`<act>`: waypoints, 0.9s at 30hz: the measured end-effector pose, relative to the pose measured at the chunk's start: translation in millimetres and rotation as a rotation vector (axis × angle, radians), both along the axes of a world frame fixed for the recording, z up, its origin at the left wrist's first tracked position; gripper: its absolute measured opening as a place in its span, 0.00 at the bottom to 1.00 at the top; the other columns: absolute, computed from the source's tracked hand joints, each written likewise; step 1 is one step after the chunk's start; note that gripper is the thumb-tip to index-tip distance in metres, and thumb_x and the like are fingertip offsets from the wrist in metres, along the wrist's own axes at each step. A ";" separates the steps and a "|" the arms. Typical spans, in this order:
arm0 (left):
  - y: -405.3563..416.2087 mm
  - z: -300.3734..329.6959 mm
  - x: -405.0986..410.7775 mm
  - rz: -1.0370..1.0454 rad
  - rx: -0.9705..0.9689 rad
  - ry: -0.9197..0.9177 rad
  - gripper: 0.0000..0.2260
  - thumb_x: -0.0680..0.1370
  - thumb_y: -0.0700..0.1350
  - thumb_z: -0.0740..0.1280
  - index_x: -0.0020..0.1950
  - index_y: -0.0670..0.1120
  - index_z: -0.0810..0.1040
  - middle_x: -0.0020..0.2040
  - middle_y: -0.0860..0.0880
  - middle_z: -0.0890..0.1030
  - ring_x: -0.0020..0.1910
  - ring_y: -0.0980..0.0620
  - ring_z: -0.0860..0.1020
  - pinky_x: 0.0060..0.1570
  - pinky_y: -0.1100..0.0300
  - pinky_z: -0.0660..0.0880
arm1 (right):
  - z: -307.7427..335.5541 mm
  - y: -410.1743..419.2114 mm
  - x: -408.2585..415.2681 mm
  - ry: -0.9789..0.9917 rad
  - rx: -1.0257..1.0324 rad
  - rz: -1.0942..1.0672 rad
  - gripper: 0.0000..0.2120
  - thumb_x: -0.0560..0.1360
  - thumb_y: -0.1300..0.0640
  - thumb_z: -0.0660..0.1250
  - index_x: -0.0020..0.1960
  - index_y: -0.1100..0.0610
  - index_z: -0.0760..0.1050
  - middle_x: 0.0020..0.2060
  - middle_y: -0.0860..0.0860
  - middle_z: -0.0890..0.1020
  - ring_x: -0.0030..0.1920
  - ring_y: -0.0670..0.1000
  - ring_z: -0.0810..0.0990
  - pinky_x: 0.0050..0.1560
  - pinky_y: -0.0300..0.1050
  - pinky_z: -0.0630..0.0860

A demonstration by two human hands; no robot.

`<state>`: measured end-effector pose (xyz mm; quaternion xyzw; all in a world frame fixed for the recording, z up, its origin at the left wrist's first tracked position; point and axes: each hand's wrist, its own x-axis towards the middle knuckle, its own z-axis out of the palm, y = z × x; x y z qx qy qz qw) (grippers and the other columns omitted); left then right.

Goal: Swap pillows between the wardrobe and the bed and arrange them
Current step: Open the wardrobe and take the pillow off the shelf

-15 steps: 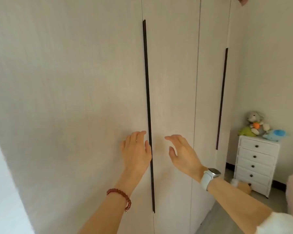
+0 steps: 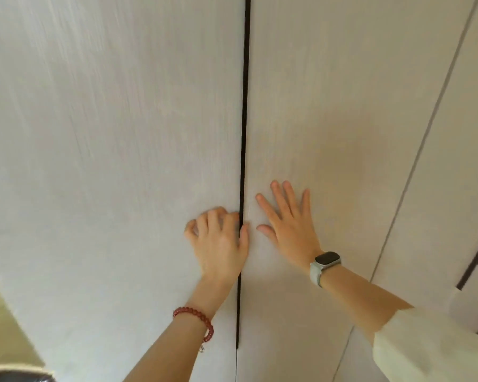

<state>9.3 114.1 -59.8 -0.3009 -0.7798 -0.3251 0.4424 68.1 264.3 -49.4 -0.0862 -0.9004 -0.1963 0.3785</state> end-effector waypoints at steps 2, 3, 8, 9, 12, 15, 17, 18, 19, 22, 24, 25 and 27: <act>8.4 -0.3 9.3 0.076 -0.014 -0.067 0.07 0.71 0.47 0.67 0.42 0.44 0.79 0.43 0.44 0.79 0.43 0.42 0.75 0.51 0.47 0.64 | -2.5 4.7 -0.7 0.001 -0.004 0.044 0.34 0.71 0.44 0.63 0.72 0.51 0.53 0.70 0.59 0.65 0.69 0.64 0.63 0.61 0.75 0.60; 11.1 1.5 13.2 0.101 -0.005 -0.108 0.05 0.70 0.45 0.71 0.41 0.43 0.79 0.43 0.44 0.79 0.43 0.41 0.76 0.51 0.46 0.64 | -2.6 4.9 0.1 -0.006 -0.018 0.057 0.34 0.71 0.44 0.63 0.72 0.50 0.53 0.70 0.58 0.65 0.69 0.63 0.63 0.61 0.75 0.59; 14.3 16.7 31.7 0.153 -0.030 -0.292 0.06 0.66 0.39 0.72 0.39 0.40 0.78 0.43 0.41 0.77 0.44 0.40 0.74 0.54 0.40 0.65 | 3.2 2.5 13.5 -0.067 -0.073 0.132 0.36 0.70 0.52 0.68 0.72 0.50 0.53 0.72 0.56 0.62 0.71 0.61 0.58 0.64 0.73 0.56; 13.2 19.0 36.1 0.149 -0.031 -0.318 0.05 0.67 0.39 0.72 0.39 0.40 0.77 0.43 0.40 0.77 0.45 0.40 0.74 0.55 0.41 0.64 | 6.1 1.9 17.8 -0.076 -0.098 0.160 0.36 0.70 0.56 0.68 0.72 0.50 0.53 0.73 0.56 0.61 0.72 0.61 0.56 0.65 0.72 0.54; 3.8 18.8 52.3 0.105 -0.021 -0.326 0.04 0.69 0.39 0.71 0.41 0.40 0.77 0.46 0.41 0.76 0.47 0.41 0.72 0.56 0.44 0.61 | 7.9 -3.3 32.4 -0.119 -0.280 0.303 0.31 0.72 0.62 0.63 0.71 0.52 0.55 0.74 0.55 0.55 0.74 0.58 0.48 0.71 0.66 0.51; -17.2 10.9 77.9 0.066 0.008 -0.274 0.05 0.68 0.40 0.71 0.40 0.41 0.77 0.44 0.41 0.76 0.45 0.40 0.73 0.52 0.44 0.66 | -8.7 -24.3 59.3 -0.147 -0.513 0.494 0.23 0.75 0.63 0.58 0.69 0.57 0.60 0.71 0.56 0.63 0.72 0.56 0.57 0.72 0.53 0.57; -37.5 5.0 100.3 0.017 0.042 -0.243 0.08 0.70 0.45 0.66 0.41 0.41 0.77 0.44 0.41 0.76 0.44 0.42 0.72 0.48 0.47 0.67 | -26.0 -43.5 82.9 -0.124 -0.638 0.590 0.20 0.76 0.63 0.58 0.68 0.57 0.63 0.67 0.55 0.70 0.68 0.53 0.66 0.66 0.41 0.62; -50.3 1.4 112.1 -0.022 0.063 -0.234 0.10 0.70 0.47 0.63 0.42 0.41 0.76 0.45 0.41 0.76 0.45 0.44 0.72 0.47 0.49 0.68 | -34.3 -54.6 94.9 -0.124 -0.679 0.625 0.19 0.77 0.62 0.58 0.67 0.56 0.64 0.65 0.55 0.72 0.65 0.52 0.69 0.63 0.38 0.64; -63.7 -1.2 124.0 -0.061 0.090 -0.228 0.10 0.71 0.48 0.62 0.42 0.41 0.76 0.46 0.42 0.76 0.46 0.46 0.71 0.46 0.50 0.69 | -41.1 -66.2 105.5 -0.131 -0.708 0.661 0.19 0.77 0.61 0.58 0.67 0.55 0.65 0.64 0.54 0.73 0.63 0.51 0.71 0.61 0.37 0.65; -106.1 -5.6 154.5 -0.115 0.133 -0.227 0.11 0.72 0.48 0.62 0.43 0.41 0.76 0.48 0.43 0.77 0.49 0.54 0.68 0.47 0.53 0.70 | -55.3 -102.5 131.7 -0.164 -0.698 0.807 0.19 0.76 0.59 0.57 0.67 0.55 0.64 0.62 0.54 0.75 0.58 0.50 0.75 0.56 0.36 0.70; -135.2 -6.7 172.3 -0.099 0.127 -0.220 0.11 0.72 0.48 0.63 0.42 0.40 0.76 0.50 0.43 0.77 0.51 0.54 0.69 0.50 0.51 0.70 | -59.9 -128.0 142.5 -0.200 -0.622 0.898 0.21 0.76 0.58 0.57 0.68 0.55 0.63 0.61 0.54 0.77 0.56 0.50 0.77 0.52 0.35 0.72; -149.9 -6.5 180.6 -0.083 0.118 -0.210 0.10 0.72 0.47 0.63 0.42 0.40 0.76 0.50 0.42 0.77 0.52 0.52 0.70 0.51 0.49 0.70 | -60.8 -141.0 146.7 -0.219 -0.591 0.939 0.21 0.76 0.58 0.57 0.68 0.56 0.62 0.61 0.55 0.77 0.56 0.50 0.77 0.50 0.35 0.74; -180.5 -7.0 196.3 -0.034 0.104 -0.179 0.10 0.72 0.47 0.63 0.42 0.39 0.76 0.51 0.41 0.78 0.53 0.49 0.71 0.52 0.49 0.70 | -61.9 -165.8 151.4 -0.259 -0.535 1.029 0.22 0.76 0.56 0.55 0.69 0.57 0.60 0.62 0.57 0.76 0.58 0.49 0.74 0.50 0.37 0.75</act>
